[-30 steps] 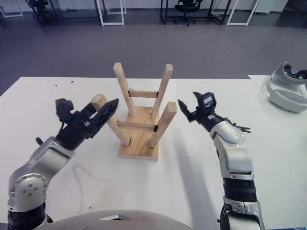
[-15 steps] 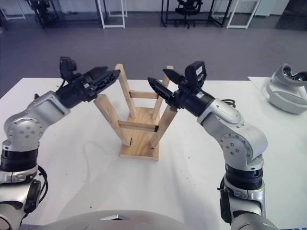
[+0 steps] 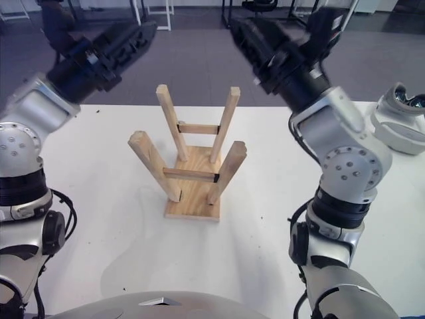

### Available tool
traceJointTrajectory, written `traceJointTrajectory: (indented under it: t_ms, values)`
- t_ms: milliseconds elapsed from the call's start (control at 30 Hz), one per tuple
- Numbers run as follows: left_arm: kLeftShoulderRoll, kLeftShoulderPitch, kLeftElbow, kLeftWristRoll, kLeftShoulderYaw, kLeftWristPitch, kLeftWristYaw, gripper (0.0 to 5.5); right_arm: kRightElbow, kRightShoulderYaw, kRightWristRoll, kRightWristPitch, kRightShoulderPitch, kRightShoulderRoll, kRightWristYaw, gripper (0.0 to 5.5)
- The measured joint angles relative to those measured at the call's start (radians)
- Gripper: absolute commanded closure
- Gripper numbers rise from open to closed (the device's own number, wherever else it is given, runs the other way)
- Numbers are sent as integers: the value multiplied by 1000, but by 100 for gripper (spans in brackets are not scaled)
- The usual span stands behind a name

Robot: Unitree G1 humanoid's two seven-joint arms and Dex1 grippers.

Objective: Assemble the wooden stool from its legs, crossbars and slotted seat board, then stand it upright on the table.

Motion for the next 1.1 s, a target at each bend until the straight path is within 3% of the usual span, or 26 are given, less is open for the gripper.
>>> traceJointTrajectory:
  t_ms: [67,133,367,500,600,700,767,867,967,1033,1100]
  values:
    - [11,104,-35,63,-49,-3,-36,60,-48,38,9,32,107,-22,31,206]
    - [15,248,-65,157,-136,-27,-46,60,-75,159,-39,96,271,-75,66,206]
    - [14,331,-19,296,-190,-131,-90,60,-67,222,-145,40,289,-85,74,206]
    - [-45,304,-16,196,-127,-61,-78,60,-33,192,-136,-8,263,-43,89,206]
    - [-75,141,1,58,19,-66,-40,60,57,126,-176,-65,198,-62,102,206]
    - [-13,91,57,38,133,-73,-42,60,103,259,-419,-161,297,-216,240,206]
    - [54,112,78,44,191,-70,-49,60,53,349,-463,-200,427,-251,382,206]
    - [134,224,67,83,235,-68,-127,60,-139,408,-371,-201,479,-238,489,206]
    - [226,468,80,127,305,-60,-283,60,-215,437,-302,-182,453,-142,439,206]
    - [288,607,72,196,314,-78,-399,60,-178,398,-323,-187,400,-118,369,206]
    - [328,744,62,278,284,-106,-502,60,-86,227,-280,-199,276,-133,298,206]
